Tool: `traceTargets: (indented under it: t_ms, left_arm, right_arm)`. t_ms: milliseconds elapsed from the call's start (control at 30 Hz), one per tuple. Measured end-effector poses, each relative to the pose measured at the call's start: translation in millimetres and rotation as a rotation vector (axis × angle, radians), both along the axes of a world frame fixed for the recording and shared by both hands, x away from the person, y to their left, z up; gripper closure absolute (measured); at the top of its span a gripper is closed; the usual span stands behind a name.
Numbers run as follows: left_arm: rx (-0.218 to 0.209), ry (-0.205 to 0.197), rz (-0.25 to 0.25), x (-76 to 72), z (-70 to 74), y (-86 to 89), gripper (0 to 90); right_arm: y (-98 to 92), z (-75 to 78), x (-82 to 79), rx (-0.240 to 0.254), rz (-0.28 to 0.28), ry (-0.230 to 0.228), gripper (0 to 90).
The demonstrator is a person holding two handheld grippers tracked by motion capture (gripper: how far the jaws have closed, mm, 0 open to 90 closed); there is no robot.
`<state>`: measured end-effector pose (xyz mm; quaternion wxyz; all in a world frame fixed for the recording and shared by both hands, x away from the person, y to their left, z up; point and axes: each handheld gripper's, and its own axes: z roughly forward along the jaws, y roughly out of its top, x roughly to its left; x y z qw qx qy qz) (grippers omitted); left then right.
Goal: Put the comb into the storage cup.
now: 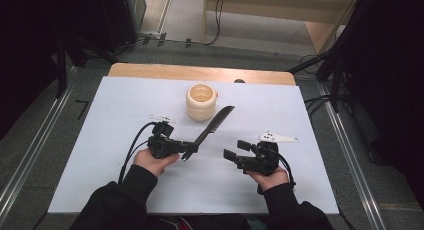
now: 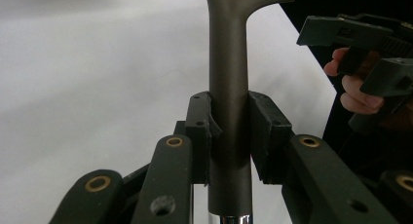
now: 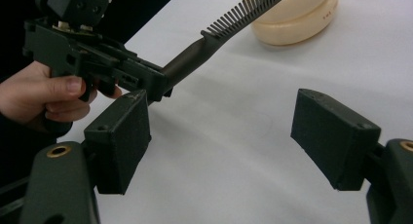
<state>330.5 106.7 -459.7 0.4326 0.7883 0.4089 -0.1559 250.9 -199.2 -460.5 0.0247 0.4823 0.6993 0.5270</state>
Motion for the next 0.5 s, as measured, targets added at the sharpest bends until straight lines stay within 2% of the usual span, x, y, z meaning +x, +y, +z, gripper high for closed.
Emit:
traceTargets:
  t_ms: [100,200,267,367,500]
  left_arm:
    - [-0.018,0.017,0.007,2.4,-1.1,-4.0,72.6]
    - [-0.011,0.026,0.009,4.3,-2.8,-8.4,72.6]
    - [0.007,0.014,0.007,4.9,-3.3,-12.0,72.5]
    - [-0.001,0.025,0.008,5.6,-4.0,-16.9,72.6]
    - [-0.002,0.019,0.009,4.7,-5.4,-22.9,72.6]
  right_arm:
    - [-2.0,0.1,1.8,0.016,-0.017,0.007,21.0]
    - [-2.8,-0.1,3.2,0.018,-0.029,0.011,21.1]
    - [-3.3,-0.3,4.2,0.022,-0.037,0.014,21.1]
    - [-3.3,-0.6,6.1,0.036,-0.056,0.025,21.4]
    - [-2.3,-1.2,8.7,0.054,-0.075,0.038,22.2]
